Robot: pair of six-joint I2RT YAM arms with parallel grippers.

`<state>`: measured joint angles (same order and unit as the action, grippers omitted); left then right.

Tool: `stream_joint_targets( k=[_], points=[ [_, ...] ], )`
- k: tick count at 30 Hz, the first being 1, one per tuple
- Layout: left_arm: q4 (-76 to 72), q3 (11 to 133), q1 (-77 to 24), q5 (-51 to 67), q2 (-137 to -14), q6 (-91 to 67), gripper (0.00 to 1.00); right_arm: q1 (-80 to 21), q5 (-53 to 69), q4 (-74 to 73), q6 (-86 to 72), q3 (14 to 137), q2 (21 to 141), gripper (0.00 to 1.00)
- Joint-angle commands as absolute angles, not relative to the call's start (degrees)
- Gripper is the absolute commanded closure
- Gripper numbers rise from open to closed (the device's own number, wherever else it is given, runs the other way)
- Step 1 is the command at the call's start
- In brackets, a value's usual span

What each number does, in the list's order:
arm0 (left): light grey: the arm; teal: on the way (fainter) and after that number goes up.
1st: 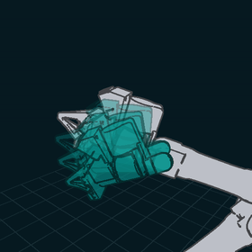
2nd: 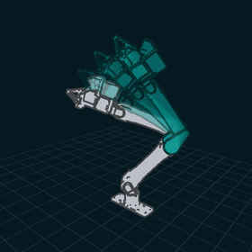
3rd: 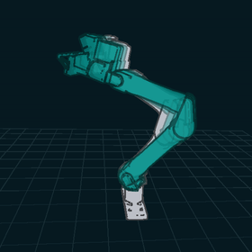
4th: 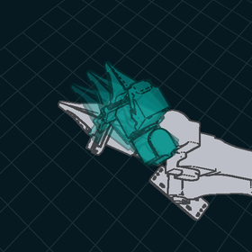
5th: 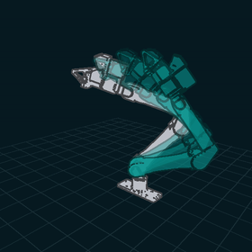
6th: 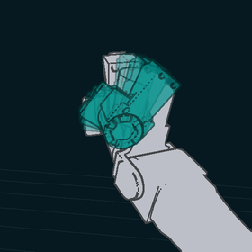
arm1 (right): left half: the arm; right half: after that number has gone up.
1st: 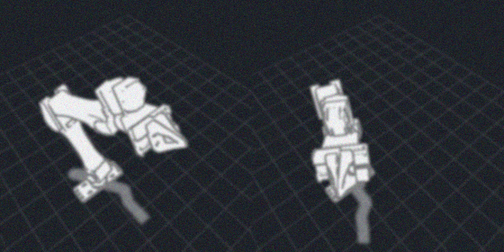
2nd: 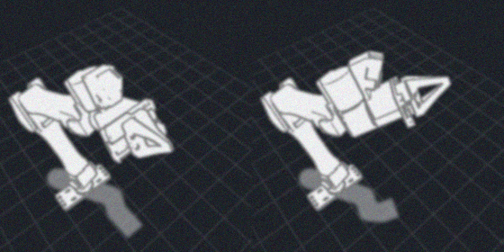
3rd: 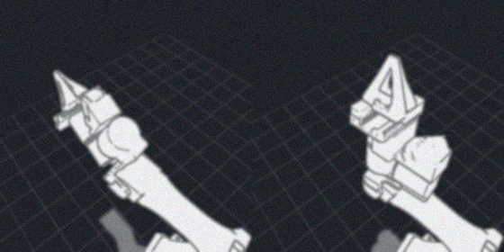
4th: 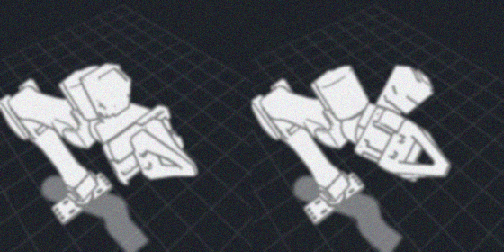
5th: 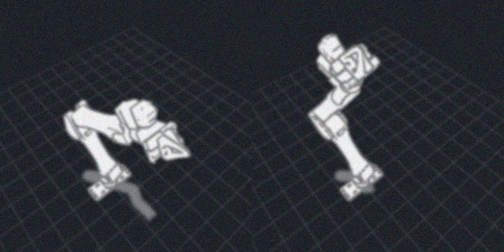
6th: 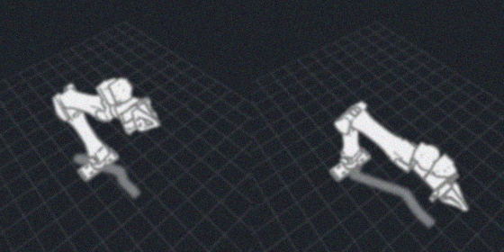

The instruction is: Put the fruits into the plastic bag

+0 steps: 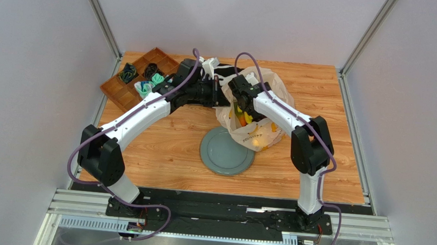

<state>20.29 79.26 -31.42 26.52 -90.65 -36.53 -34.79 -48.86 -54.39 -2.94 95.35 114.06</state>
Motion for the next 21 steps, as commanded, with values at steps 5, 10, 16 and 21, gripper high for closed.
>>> stream_joint_targets(
  k=[5, 10, 16, 21],
  points=[
    [18.19, 79.54, -31.55, 27.42, -88.07, -37.00, 1.00, -31.03, -58.97, -47.91, -0.27, 93.61, 113.73, 0.33],
    [18.02, 79.89, -31.55, 27.51, -88.24, -36.74, 1.00, -28.30, -58.19, -47.29, -0.18, 91.41, 111.11, 0.63],
    [18.45, 82.95, -31.64, 27.95, -89.38, -36.22, 1.00, -26.37, -47.23, -52.19, -2.02, 92.28, 103.21, 1.00],
    [21.08, 91.48, -32.43, 27.60, -92.02, -35.51, 1.00, -26.28, -36.32, -59.75, -4.91, 102.38, 92.65, 1.00]
  ],
)
